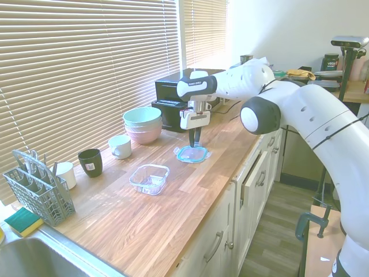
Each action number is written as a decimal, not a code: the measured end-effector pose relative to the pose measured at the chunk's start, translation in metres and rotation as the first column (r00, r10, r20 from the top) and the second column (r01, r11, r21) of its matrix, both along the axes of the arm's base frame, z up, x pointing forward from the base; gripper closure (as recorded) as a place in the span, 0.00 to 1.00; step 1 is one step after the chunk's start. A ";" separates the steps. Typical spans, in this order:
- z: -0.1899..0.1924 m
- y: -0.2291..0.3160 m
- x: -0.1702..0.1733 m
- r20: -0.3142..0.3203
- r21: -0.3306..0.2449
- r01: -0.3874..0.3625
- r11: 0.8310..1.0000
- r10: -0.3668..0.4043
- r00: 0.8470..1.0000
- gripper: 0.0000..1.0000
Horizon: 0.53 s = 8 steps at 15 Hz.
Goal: Cover the lid of the food container
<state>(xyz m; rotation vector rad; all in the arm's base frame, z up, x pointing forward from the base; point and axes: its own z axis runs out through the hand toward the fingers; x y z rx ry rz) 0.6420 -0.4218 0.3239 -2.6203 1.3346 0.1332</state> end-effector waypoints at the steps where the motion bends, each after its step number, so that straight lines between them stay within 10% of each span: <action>1: 0.000 0.000 0.000 -0.001 -0.001 -0.001 1.000 0.001 1.000 1.00; 8: 0.001 0.011 0.002 -0.007 0.051 -0.022 0.998 0.023 1.000 1.00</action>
